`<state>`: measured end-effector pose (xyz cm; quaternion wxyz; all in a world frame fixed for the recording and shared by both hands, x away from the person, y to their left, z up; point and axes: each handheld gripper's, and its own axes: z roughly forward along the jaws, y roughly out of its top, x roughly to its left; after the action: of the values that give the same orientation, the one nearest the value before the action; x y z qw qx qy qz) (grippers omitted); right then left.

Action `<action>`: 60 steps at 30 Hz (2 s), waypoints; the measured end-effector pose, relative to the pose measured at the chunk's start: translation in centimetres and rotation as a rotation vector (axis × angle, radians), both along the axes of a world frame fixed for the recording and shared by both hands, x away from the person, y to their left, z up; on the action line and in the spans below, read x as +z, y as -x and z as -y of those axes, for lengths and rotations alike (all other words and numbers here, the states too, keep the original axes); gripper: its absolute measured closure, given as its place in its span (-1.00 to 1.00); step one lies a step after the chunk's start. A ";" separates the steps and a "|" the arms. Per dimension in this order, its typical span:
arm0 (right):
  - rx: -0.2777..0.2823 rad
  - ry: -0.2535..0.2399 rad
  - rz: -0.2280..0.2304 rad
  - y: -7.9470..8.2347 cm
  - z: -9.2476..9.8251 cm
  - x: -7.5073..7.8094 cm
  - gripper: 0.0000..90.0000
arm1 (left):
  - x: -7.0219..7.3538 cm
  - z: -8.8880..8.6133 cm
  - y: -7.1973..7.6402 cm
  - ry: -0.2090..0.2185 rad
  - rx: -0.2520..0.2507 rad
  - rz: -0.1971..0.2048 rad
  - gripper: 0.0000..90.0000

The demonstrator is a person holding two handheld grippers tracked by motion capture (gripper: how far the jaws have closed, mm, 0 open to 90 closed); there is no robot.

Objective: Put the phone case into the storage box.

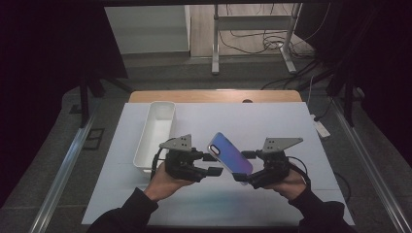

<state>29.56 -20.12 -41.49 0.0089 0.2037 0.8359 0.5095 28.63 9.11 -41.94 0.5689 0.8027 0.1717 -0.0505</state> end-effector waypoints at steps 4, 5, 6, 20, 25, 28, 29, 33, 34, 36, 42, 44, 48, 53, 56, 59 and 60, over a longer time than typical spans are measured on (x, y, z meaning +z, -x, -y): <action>0.012 -0.002 0.000 0.1 -0.1 0.0 -0.63 | 0.1 -0.1 -0.1 0.027 -0.023 -0.013 0.22; 0.013 -0.002 0.000 0.1 -0.1 0.0 -0.63 | 0.1 -0.1 -0.1 0.033 -0.029 -0.018 0.26; 0.015 -0.002 -0.002 0.1 -0.1 0.0 -0.63 | 0.0 -0.2 -0.2 0.039 -0.037 -0.023 0.31; 0.046 0.001 -0.011 0.2 -0.4 -0.2 -0.63 | -0.6 -0.6 -0.8 0.083 -0.100 -0.089 0.75; 0.055 0.009 -0.011 0.2 -0.5 -0.4 -0.63 | -0.8 -0.7 -1.1 0.085 -0.147 -0.096 0.81; 0.068 0.014 -0.012 0.2 -0.7 -0.7 -0.63 | -0.9 -0.7 -1.2 0.088 -0.177 -0.097 0.88; 0.078 0.013 -0.025 0.1 -0.7 -0.8 -0.63 | -0.9 -0.6 -1.1 0.085 -0.183 -0.090 0.90; 0.099 0.017 -0.036 0.0 -0.8 -1.1 -0.63 | -0.8 -0.5 -1.0 0.078 -0.206 -0.066 0.94; 0.116 0.015 -0.054 -0.1 -0.9 -1.2 -0.64 | -0.8 -0.4 -0.9 0.074 -0.207 -0.060 0.95; 0.118 0.021 -0.063 -0.2 -1.0 -1.3 -0.67 | -0.6 -0.2 -0.7 0.054 -0.202 -0.034 0.96; 0.072 0.094 -0.051 -0.2 -1.4 -1.8 -0.72 | -0.6 0.0 -0.7 -0.014 -0.161 -0.017 0.97; 0.067 0.099 -0.054 -0.2 -1.3 -1.9 -0.72 | -0.6 0.0 -0.7 -0.022 -0.153 -0.019 0.97; 0.045 0.126 -0.051 -0.3 -1.2 -2.0 -0.72 | -0.5 -0.1 -0.8 -0.046 -0.119 -0.020 0.97; 0.027 0.168 -0.036 -0.3 -1.2 -2.2 -0.74 | -0.2 0.0 -0.7 -0.093 -0.083 -0.005 0.97; 0.011 0.186 -0.032 -0.3 -1.0 -2.2 -0.75 | 0.0 -0.1 -0.7 -0.106 -0.063 0.003 0.96; -0.015 0.201 -0.031 -0.3 -0.7 -2.1 -0.76 | 0.2 -0.2 -0.9 -0.119 -0.032 0.006 0.96; -0.025 0.207 -0.029 -0.3 -0.5 -2.1 -0.77 | 0.2 -0.3 -1.0 -0.122 -0.023 0.004 0.96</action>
<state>29.87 -19.61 -43.55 0.0240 0.2196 0.8816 0.4171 29.59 9.40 -41.73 0.5186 0.8379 0.1640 -0.0450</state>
